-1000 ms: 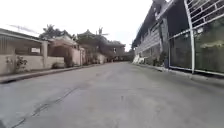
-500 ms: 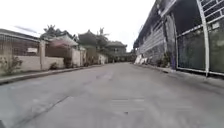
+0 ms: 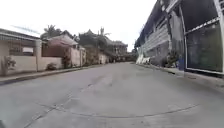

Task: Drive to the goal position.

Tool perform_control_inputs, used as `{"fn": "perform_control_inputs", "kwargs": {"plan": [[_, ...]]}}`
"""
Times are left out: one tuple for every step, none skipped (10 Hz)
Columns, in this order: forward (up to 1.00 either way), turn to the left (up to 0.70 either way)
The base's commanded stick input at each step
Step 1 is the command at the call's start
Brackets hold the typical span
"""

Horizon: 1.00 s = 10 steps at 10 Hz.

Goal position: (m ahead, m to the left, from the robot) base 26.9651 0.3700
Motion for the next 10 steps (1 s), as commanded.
{"fn": "perform_control_inputs", "kwargs": {"plan": [[1.0, -0.07], [1.0, -0.07], [1.0, -0.07], [1.0, -0.07], [1.0, -0.07], [1.0, -0.07], [1.0, -0.07], [1.0, -0.07], [1.0, -0.07], [1.0, -0.07]]}}
